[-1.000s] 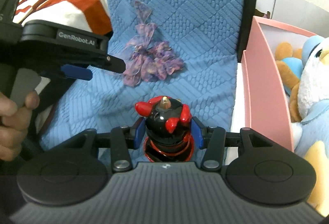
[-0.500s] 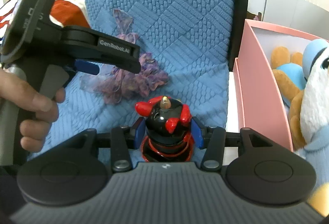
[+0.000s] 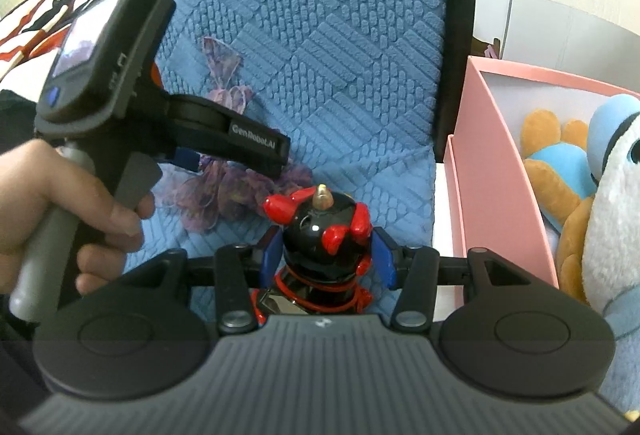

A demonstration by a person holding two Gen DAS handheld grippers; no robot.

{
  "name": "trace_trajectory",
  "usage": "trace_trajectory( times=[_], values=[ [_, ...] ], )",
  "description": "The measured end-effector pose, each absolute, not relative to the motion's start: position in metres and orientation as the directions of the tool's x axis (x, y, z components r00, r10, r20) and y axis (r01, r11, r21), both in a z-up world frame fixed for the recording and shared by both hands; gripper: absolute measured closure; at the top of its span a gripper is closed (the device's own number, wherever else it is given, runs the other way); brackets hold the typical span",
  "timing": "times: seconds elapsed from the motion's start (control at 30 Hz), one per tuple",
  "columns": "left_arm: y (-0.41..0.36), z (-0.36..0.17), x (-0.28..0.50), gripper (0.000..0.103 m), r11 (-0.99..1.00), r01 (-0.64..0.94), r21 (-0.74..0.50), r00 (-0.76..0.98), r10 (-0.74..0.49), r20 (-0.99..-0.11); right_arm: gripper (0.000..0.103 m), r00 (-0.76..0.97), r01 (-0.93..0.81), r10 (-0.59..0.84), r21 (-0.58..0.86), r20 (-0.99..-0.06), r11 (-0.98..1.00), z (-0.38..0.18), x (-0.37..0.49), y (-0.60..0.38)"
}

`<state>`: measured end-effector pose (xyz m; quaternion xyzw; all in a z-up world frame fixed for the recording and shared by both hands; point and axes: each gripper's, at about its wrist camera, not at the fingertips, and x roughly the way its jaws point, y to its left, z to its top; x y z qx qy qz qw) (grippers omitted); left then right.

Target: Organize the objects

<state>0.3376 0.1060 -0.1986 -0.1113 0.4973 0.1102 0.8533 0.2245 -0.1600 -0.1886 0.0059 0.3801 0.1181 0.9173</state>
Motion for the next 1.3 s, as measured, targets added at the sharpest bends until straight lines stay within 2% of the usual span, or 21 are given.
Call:
trace_trajectory(
  times=[0.17, 0.23, 0.3, 0.33, 0.37, 0.6, 0.9, 1.3],
  values=[
    [0.105, -0.204, 0.341, 0.037, 0.948, -0.313, -0.066, 0.451, 0.087, -0.888, 0.051, 0.667, -0.218, 0.229, 0.108, -0.709, 0.97, -0.187, 0.221, -0.159],
    [0.105, -0.206, 0.34, 0.047, 0.947, -0.315, -0.061, 0.443, 0.089, -0.892, 0.05, 0.659, -0.23, 0.24, 0.112, -0.713, 0.967, -0.186, 0.22, -0.158],
    [0.106, -0.208, 0.342, 0.065, 0.945, -0.323, -0.052, 0.429, 0.097, -0.898, 0.049, 0.642, -0.245, 0.252, 0.118, -0.724, 0.962, -0.187, 0.22, -0.157],
    [0.106, -0.209, 0.341, 0.071, 0.945, -0.326, -0.028, 0.428, 0.121, -0.896, 0.048, 0.632, -0.242, 0.248, 0.118, -0.734, 0.963, -0.189, 0.221, -0.157],
    [0.105, -0.209, 0.341, 0.081, 0.946, -0.325, -0.004, 0.427, 0.143, -0.893, 0.045, 0.618, -0.238, 0.248, 0.123, -0.746, 0.964, -0.192, 0.222, -0.157],
    [0.105, -0.194, 0.33, 0.084, 0.94, -0.332, -0.073, 0.471, 0.099, -0.876, 0.043, 0.609, -0.239, 0.252, 0.129, -0.752, 0.963, -0.193, 0.226, -0.159],
    [0.102, -0.161, 0.29, 0.084, 0.909, -0.343, -0.239, 0.53, -0.023, -0.848, 0.044, 0.614, -0.243, 0.242, 0.111, -0.752, 0.964, -0.186, 0.226, -0.162],
    [0.096, -0.138, 0.236, 0.084, 0.884, -0.373, -0.28, 0.556, -0.028, -0.83, 0.044, 0.628, -0.243, 0.243, 0.111, -0.739, 0.964, -0.174, 0.205, -0.164]
  ],
)
